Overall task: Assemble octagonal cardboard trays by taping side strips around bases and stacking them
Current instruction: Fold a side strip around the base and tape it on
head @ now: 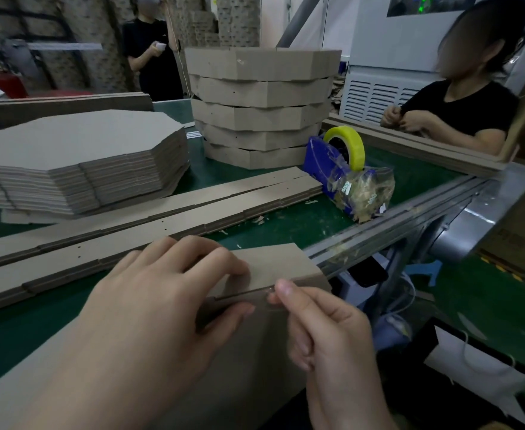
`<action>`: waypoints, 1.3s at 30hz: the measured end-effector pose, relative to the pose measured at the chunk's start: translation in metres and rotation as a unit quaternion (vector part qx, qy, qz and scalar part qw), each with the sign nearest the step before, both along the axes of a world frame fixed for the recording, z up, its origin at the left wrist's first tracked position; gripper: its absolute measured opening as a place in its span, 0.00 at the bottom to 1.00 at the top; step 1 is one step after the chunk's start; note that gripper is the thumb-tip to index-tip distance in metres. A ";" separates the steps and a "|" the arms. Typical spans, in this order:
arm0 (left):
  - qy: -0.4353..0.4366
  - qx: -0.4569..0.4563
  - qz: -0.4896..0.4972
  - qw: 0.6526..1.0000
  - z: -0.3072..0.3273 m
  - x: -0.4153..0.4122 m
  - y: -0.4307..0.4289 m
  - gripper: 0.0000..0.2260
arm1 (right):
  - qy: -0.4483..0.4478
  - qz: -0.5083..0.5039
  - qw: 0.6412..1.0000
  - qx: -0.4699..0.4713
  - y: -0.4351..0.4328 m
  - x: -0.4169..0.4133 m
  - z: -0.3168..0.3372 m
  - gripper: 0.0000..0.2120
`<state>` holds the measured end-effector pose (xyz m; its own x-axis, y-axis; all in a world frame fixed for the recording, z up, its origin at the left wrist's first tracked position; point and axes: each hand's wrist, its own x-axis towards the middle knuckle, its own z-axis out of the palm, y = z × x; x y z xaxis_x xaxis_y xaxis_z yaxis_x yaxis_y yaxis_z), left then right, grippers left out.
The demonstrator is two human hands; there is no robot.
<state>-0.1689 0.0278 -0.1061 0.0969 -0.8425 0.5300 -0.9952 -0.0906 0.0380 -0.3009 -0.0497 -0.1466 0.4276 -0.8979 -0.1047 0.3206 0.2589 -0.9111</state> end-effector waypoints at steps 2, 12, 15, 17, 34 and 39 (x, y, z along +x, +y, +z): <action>0.003 0.001 -0.005 1.000 0.000 0.000 0.001 0.13 | 0.009 -0.004 1.000 0.014 0.002 0.001 0.000 0.19; -0.032 0.058 -0.027 0.997 0.006 0.000 0.003 0.15 | 0.031 0.046 0.998 0.026 -0.003 -0.005 -0.003 0.19; -0.053 0.088 -0.023 0.994 0.010 0.002 0.004 0.17 | 0.044 0.077 0.996 0.020 -0.004 -0.008 -0.005 0.19; -0.052 0.101 -0.018 0.993 0.012 0.004 0.005 0.18 | 0.057 0.110 0.992 0.006 -0.007 -0.010 -0.004 0.20; -0.005 0.026 0.123 0.992 0.009 -0.025 -0.011 0.18 | 0.082 0.226 0.970 -0.044 -0.015 -0.009 -0.004 0.12; -0.030 -0.016 0.103 0.994 0.003 -0.020 -0.008 0.17 | 0.129 0.258 0.955 -0.068 -0.018 -0.011 0.001 0.13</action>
<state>-0.1893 0.0198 -0.1032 0.2327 -0.7905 0.5665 -0.9563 -0.2922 -0.0150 -0.3122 -0.0681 -0.1455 0.7924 -0.5873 -0.1648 -0.0585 0.1958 -0.9789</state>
